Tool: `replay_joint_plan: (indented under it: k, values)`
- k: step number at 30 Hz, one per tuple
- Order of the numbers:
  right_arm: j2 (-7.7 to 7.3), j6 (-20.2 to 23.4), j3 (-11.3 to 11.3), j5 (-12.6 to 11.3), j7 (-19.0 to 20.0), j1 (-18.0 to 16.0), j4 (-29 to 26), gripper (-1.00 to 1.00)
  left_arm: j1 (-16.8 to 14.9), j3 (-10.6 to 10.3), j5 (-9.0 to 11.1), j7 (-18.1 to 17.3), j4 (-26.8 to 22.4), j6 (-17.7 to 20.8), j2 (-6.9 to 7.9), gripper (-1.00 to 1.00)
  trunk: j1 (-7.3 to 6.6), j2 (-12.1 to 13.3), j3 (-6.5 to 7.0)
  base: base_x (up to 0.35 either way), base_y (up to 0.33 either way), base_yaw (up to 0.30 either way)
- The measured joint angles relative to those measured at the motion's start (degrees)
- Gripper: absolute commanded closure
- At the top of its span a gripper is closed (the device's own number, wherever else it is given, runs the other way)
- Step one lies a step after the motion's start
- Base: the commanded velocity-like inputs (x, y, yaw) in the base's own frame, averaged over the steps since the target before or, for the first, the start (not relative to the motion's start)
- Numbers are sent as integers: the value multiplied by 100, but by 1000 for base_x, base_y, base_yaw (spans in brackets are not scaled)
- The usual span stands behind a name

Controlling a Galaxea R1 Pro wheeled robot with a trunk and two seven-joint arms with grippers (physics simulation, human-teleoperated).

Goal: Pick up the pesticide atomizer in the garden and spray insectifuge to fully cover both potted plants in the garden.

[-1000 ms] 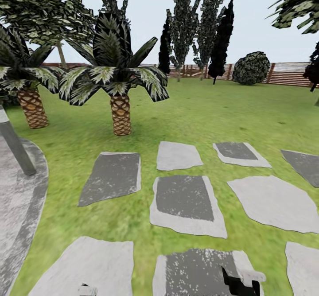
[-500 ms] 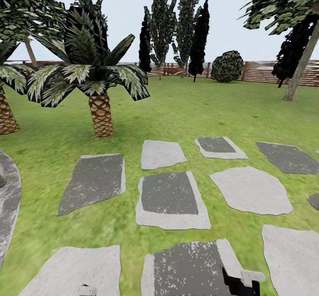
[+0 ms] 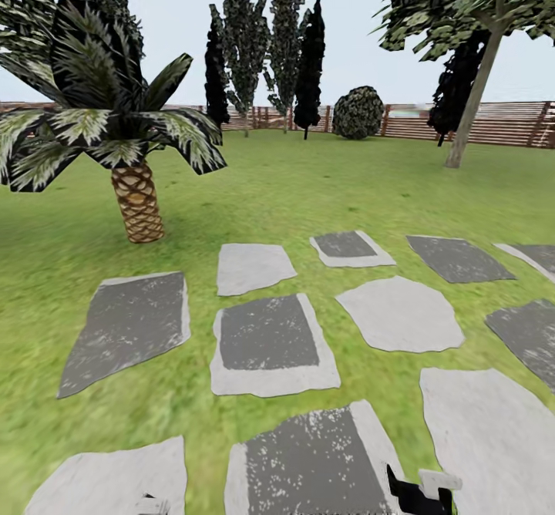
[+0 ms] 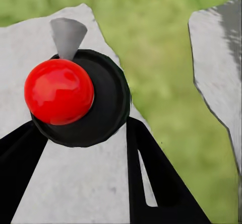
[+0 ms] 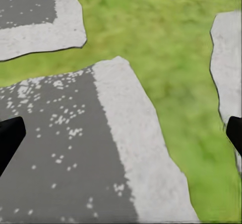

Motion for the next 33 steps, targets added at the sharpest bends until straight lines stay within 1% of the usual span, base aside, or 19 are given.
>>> replay_joint_plan:
  k: [33]
  values:
    - [-18,0,-9,-26,-28,-1,-25,-100,0,0,0,0,0,0,0,100,0,0,-62,0,0,-293]
